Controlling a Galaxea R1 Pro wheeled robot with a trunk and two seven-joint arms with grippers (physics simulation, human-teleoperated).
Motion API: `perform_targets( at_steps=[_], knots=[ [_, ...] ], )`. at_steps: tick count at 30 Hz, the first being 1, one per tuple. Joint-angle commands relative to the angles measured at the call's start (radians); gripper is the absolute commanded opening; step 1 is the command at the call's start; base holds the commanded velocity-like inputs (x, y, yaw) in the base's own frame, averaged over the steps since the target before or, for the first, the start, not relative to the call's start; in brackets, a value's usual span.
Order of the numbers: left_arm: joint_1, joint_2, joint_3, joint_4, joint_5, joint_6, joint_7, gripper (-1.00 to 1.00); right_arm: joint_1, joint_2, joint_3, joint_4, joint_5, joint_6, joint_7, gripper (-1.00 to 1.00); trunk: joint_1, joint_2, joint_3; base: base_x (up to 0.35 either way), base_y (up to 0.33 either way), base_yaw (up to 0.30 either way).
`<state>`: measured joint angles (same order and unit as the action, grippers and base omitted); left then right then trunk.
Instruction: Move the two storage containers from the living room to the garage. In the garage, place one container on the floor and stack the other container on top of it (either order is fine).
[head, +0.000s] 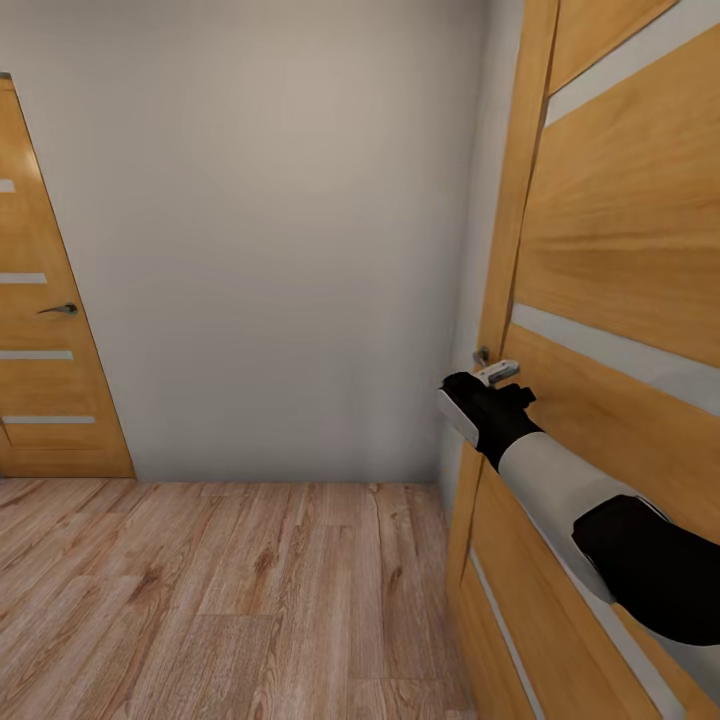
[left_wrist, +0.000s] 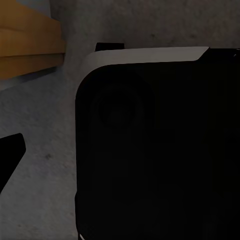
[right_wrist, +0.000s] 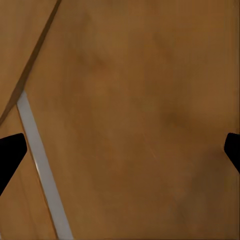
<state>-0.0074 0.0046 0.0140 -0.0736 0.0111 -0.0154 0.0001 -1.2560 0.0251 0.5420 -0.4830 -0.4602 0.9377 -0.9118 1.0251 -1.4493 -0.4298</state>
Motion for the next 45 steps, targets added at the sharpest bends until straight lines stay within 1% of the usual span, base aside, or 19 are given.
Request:
perform_targets(
  at_steps=[1, 3, 6, 21, 25, 27, 28, 31, 32, 38, 40, 42, 43, 44, 45],
  knots=[
    [0.0, 0.0, 0.001, 0.0, 0.001, -0.002, 0.0, 1.0, -0.002, -0.003, 0.009, 0.0, 0.011, 0.019, -0.011, 1.0, 0.0, -0.001, -0.001, 0.0, 0.0, 0.0],
    [0.0, 0.0, 0.001, 0.0, 0.001, -0.002, -0.001, 1.0, -0.002, -0.018, 0.008, 0.0, 0.011, 0.019, -0.01, 1.0, 0.0, -0.001, -0.001, 0.0, 0.0, 0.0],
    [0.0, 0.0, 0.001, 0.0, 0.001, -0.002, -0.002, 1.0, -0.002, -0.031, 0.008, 0.001, 0.01, 0.018, -0.008, 1.0, 0.0, -0.001, -0.001, 0.0, 0.0, 0.0],
    [0.0, 0.0, 0.001, 0.0, 0.001, -0.002, -0.002, 1.0, -0.002, -0.033, 0.007, 0.0, 0.009, 0.019, -0.007, 1.0, 0.0, -0.001, -0.001, 0.0, 0.0, 0.0],
    [0.0, 0.0, 0.001, 0.0, 0.001, -0.002, -0.002, 1.0, -0.002, -0.015, 0.007, -0.001, 0.009, 0.022, -0.007, 1.0, 0.0, -0.001, -0.001, 0.0, 0.0, 0.0],
    [0.0, 0.0, 0.001, 0.0, 0.001, -0.002, -0.001, 1.0, -0.002, 0.011, 0.007, -0.001, 0.009, 0.024, -0.007, 1.0, 0.0, -0.001, -0.001, 0.0, 0.0, 0.0],
    [0.0, 0.0, 0.001, 0.0, 0.001, -0.002, -0.001, 1.0, -0.002, 0.039, 0.007, -0.002, 0.009, 0.025, -0.009, 1.0, 0.0, -0.001, -0.001, 0.0, 0.0, 0.0],
    [0.0, 0.0, 0.001, 0.0, 0.001, -0.002, 0.0, 1.0, -0.002, 0.134, 0.007, -0.002, 0.011, 0.027, -0.015, 1.0, 0.0, -0.001, -0.001, 0.0, 0.0, 0.0],
    [0.0, 0.0, 0.001, 0.0, 0.001, -0.002, 0.0, 1.0, -0.002, 0.149, 0.007, -0.002, 0.012, 0.028, -0.017, 1.0, 0.0, -0.001, -0.001, 0.0, 0.0, 0.0],
    [0.0, 0.0, 0.001, 0.0, 0.001, -0.002, 0.001, 1.0, -0.001, 0.149, 0.009, -0.018, 0.007, 0.031, -0.027, 1.0, 0.0, -0.001, -0.001, 0.0, 0.0, 0.0],
    [0.0, 0.0, 0.001, 0.0, 0.001, -0.002, 0.001, 1.0, 0.004, 0.149, 0.007, -0.032, -0.002, 0.025, -0.024, 1.0, 0.0, -0.001, -0.001, 0.0, 0.0, 0.0],
    [0.0, 0.0, 0.001, 0.0, 0.001, -0.002, 0.001, 1.0, 0.024, 0.149, 0.006, -0.052, -0.036, 0.017, -0.011, 1.0, 0.0, -0.001, -0.001, 0.0, 0.0, 0.0],
    [0.0, 0.0, 0.001, 0.0, 0.001, -0.002, 0.001, 1.0, 0.048, 0.149, 0.006, -0.068, -0.061, 0.004, 0.001, 1.0, 0.0, -0.001, -0.001, 0.0, 0.0, 0.0],
    [0.0, 0.0, 0.001, 0.0, 0.001, -0.002, 0.001, 1.0, 0.063, 0.149, 0.007, -0.078, -0.073, -0.005, 0.009, 1.0, 0.0, -0.001, -0.001, 0.0, 0.0, 0.0],
    [0.0, 0.0, 0.001, 0.0, 0.001, -0.002, 0.001, 1.0, 0.121, 0.149, 0.008, -0.125, -0.096, -0.036, 0.037, 1.0, 0.0, -0.001, -0.001, 0.0, 0.0, 0.0]
  ],
)
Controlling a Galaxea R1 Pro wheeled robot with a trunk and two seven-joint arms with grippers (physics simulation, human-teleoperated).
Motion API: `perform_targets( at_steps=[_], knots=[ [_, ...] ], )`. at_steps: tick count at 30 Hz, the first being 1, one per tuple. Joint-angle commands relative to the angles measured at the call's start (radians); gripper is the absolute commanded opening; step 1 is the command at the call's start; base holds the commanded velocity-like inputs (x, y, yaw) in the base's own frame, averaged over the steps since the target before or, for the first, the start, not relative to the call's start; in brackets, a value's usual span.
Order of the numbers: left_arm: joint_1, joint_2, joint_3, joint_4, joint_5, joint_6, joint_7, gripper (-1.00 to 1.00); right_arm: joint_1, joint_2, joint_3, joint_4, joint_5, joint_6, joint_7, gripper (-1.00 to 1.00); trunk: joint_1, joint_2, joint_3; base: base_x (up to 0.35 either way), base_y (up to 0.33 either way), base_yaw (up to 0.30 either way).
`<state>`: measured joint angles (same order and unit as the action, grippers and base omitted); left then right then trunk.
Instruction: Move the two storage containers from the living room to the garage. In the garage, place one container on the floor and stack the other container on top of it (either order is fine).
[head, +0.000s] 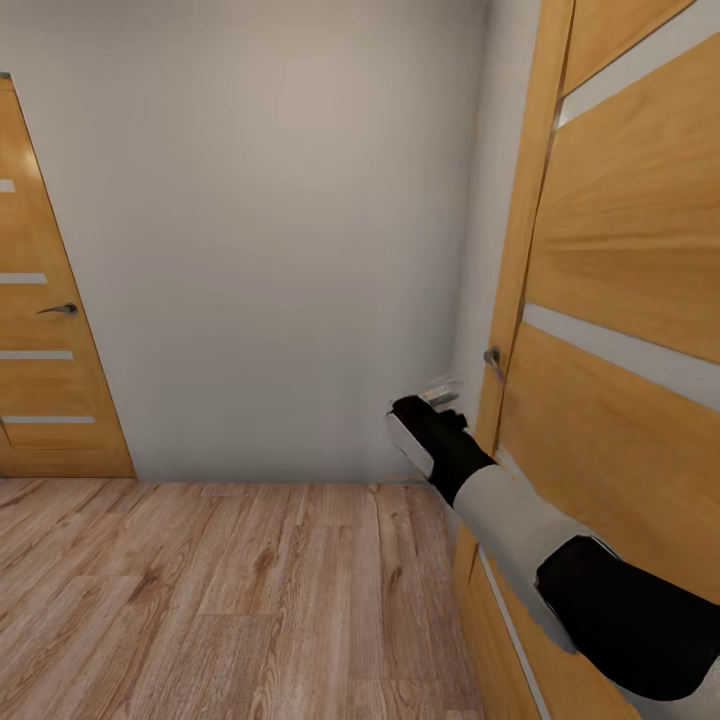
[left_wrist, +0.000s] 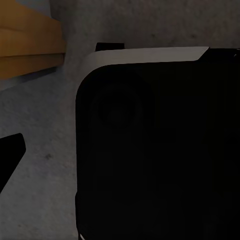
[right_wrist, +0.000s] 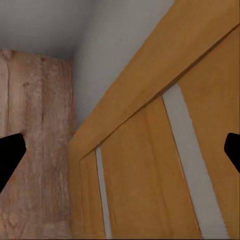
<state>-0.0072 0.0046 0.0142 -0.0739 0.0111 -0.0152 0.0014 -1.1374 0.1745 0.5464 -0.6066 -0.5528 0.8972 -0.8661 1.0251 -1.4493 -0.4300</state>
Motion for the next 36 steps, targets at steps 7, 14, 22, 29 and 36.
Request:
perform_targets(
  at_steps=[7, 14, 22, 29, 36],
  knots=[
    [0.0, 0.0, 0.001, 0.0, 0.001, -0.002, 0.0, 1.0, 0.402, 0.0, 0.072, -0.37, -0.026, -0.059, 0.114, 1.0, 0.0, -0.001, -0.001, 0.0, 0.0, 0.0],
    [0.0, -0.001, 0.001, 0.0, 0.001, -0.002, 0.0, 1.0, 0.578, 0.0, 0.377, -0.454, -0.032, -0.184, 0.135, 1.0, 0.0, -0.001, -0.001, 0.0, 0.0, 0.0],
    [0.0, 0.0, 0.002, 0.0, 0.001, -0.002, 0.0, 1.0, 0.599, 0.0, 0.646, -0.45, -0.107, -0.362, 0.131, 1.0, 0.0, -0.001, -0.001, 0.0, 0.0, 0.0],
    [0.0, 0.0, 0.004, 0.0, 0.001, -0.002, 0.0, 1.0, 0.599, 0.0, 0.653, -0.449, -0.168, -0.37, 0.136, 1.0, 0.0, -0.001, -0.001, 0.0, 0.0, 0.0],
    [0.0, 0.0, 0.005, 0.0, 0.003, -0.002, -0.003, 1.0, 0.599, -0.11, 0.654, -0.408, -0.357, -0.455, 0.271, 1.0, 0.0, -0.001, -0.001, 0.0, 0.0, 0.0]
  ],
)
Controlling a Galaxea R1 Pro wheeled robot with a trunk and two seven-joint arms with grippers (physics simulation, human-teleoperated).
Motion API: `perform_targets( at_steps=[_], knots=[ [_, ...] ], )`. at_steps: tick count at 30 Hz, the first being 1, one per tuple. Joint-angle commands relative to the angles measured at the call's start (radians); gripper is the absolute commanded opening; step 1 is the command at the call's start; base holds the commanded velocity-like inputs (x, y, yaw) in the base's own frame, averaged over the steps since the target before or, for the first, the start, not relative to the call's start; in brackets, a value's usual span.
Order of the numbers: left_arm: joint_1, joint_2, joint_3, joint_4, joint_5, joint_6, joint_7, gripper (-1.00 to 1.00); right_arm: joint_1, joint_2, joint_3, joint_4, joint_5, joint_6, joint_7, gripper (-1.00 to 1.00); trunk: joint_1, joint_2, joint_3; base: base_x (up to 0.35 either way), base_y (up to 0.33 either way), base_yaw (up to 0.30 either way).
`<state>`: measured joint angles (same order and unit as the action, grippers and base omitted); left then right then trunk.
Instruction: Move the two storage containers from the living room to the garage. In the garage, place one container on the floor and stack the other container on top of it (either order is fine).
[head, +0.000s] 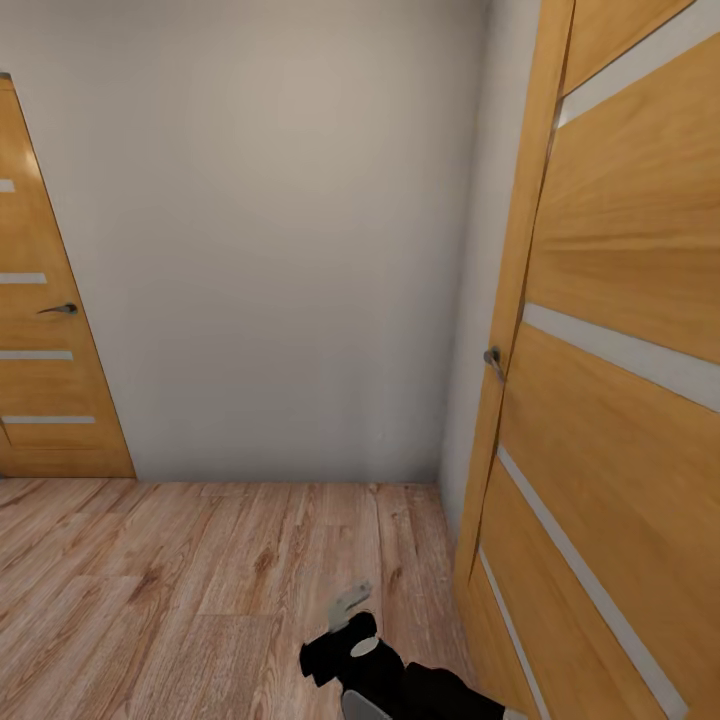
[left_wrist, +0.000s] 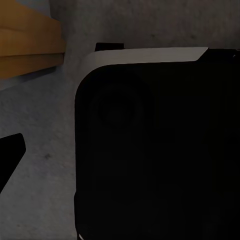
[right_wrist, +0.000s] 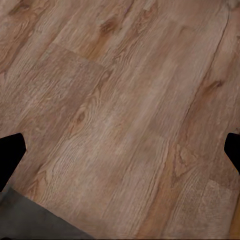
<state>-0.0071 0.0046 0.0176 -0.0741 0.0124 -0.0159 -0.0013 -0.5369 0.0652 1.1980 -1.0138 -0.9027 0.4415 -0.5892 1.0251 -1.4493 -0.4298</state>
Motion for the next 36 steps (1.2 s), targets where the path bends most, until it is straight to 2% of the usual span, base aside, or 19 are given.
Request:
perform_targets(
  at_steps=[1, 3, 5, 9, 13, 19, 25, 27, 28, 36],
  knots=[
    [-0.001, 0.0, 0.002, 0.0, 0.001, -0.002, 0.0, 1.0, -0.001, -0.011, 0.003, 0.034, -0.019, -0.015, 0.052, 1.0, 0.0, -0.001, -0.001, 0.0, 0.0, 0.0],
    [-0.001, 0.0, 0.002, 0.0, 0.001, -0.002, 0.0, 1.0, -0.001, -0.023, 0.003, 0.148, -0.031, -0.048, 0.209, 1.0, 0.0, -0.001, -0.001, 0.0, 0.0, 0.0],
    [-0.001, 0.0, 0.002, 0.0, 0.001, -0.002, 0.0, 1.0, -0.001, -0.025, 0.003, 0.212, -0.032, -0.07, 0.277, 1.0, 0.0, -0.001, -0.001, 0.0, 0.0, 0.0],
    [-0.001, -0.001, 0.002, 0.0, 0.001, -0.002, 0.0, 1.0, -0.001, -0.028, 0.004, 0.289, -0.033, -0.108, 0.338, 1.0, 0.0, -0.001, -0.001, 0.0, 0.0, 0.0],
    [-0.001, -0.001, 0.001, 0.0, 0.001, -0.002, 0.0, 1.0, -0.001, -0.03, 0.009, 0.325, -0.033, -0.117, 0.357, 1.0, 0.0, -0.001, -0.001, 0.0, 0.0, 0.0],
    [-0.001, -0.002, 0.001, 0.0, 0.0, -0.002, 0.0, 1.0, -0.001, -0.026, 0.072, 0.339, -0.036, -0.122, 0.359, 1.0, 0.0, -0.001, -0.001, 0.0, 0.0, 0.0],
    [-0.001, -0.002, 0.001, 0.0, 0.0, -0.003, 0.0, 1.0, -0.003, -0.022, 0.09, 0.344, -0.039, -0.123, 0.358, 1.0, 0.0, -0.001, -0.001, 0.0, 0.0, 0.0],
    [-0.001, -0.002, 0.001, 0.0, 0.0, -0.003, -0.001, 1.0, -0.011, -0.02, 0.091, 0.392, -0.032, -0.152, 0.358, 1.0, 0.0, -0.001, -0.001, 0.0, 0.0, 0.0],
    [-0.001, -0.002, 0.002, 0.0, 0.0, -0.003, 0.0, 1.0, -0.014, -0.017, 0.126, 0.502, -0.03, -0.226, 0.362, 1.0, 0.0, -0.001, -0.001, 0.0, 0.0, 0.0],
    [-0.001, -0.002, 0.002, 0.0, 0.0, -0.003, -0.001, 1.0, 0.035, -0.022, 0.16, 0.53, -0.03, -0.28, 0.362, 1.0, 0.0, -0.001, -0.001, 0.0, 0.0, 0.0]
  ],
)
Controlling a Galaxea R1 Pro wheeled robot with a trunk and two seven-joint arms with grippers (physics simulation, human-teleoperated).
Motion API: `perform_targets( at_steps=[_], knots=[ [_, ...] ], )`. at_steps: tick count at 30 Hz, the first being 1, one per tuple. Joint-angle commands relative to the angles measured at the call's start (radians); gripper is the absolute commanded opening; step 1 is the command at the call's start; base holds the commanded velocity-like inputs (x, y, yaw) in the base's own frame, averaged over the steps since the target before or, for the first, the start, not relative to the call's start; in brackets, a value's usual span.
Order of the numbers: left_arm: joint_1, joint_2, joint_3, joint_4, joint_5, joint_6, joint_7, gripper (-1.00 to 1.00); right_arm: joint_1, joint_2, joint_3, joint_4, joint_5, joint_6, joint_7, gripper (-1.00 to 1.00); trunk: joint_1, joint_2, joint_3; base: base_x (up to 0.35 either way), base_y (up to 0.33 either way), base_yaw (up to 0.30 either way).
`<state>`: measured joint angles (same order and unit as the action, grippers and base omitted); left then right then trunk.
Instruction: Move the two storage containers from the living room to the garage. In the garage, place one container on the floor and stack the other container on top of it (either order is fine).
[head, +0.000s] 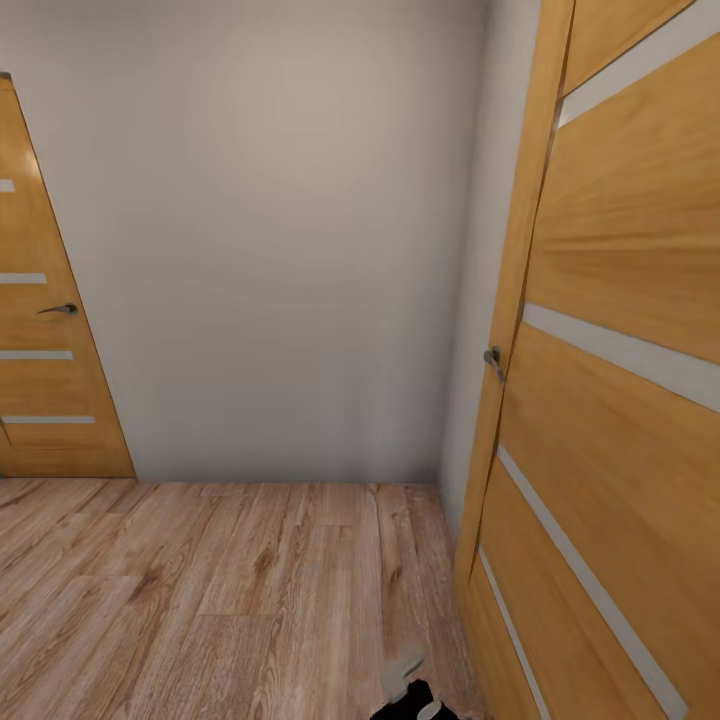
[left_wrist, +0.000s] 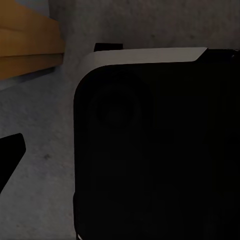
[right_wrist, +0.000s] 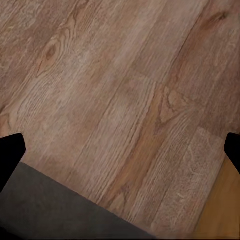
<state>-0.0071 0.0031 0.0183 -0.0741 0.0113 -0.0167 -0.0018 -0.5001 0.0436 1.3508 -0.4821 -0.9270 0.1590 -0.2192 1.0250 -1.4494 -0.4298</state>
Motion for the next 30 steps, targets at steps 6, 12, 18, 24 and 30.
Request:
perform_targets(
  at_steps=[6, 12, 18, 24, 30],
  knots=[
    [-0.001, 0.001, 0.002, 0.0, 0.001, -0.002, -0.001, 1.0, 0.061, 0.003, 0.017, 0.096, -0.001, -0.073, -0.003, 1.0, 0.0, -0.001, -0.001, 0.0, 0.0, 0.0],
    [-0.001, 0.002, 0.002, 0.0, 0.001, -0.002, -0.001, 1.0, 0.088, 0.0, 0.017, 0.172, -0.001, -0.104, 0.065, 1.0, 0.0, -0.001, -0.001, 0.0, 0.0, 0.0],
    [-0.001, 0.002, 0.002, 0.0, 0.001, -0.002, -0.001, 1.0, 0.095, 0.003, 0.017, 0.212, -0.001, -0.134, 0.087, 1.0, 0.0, -0.001, -0.001, 0.0, 0.0, 0.0],
    [-0.001, 0.002, 0.002, 0.0, 0.004, -0.002, -0.001, 1.0, 0.167, -0.001, 0.017, 0.236, 0.002, -0.174, 0.09, 1.0, 0.0, -0.001, -0.001, 0.0, 0.0, 0.0],
    [-0.001, 0.002, 0.002, 0.0, 0.008, -0.002, -0.001, 1.0, 0.183, -0.003, 0.017, 0.276, 0.002, -0.207, 0.091, 1.0, 0.0, -0.001, -0.001, 0.0, 0.0, 0.0]
  ],
)
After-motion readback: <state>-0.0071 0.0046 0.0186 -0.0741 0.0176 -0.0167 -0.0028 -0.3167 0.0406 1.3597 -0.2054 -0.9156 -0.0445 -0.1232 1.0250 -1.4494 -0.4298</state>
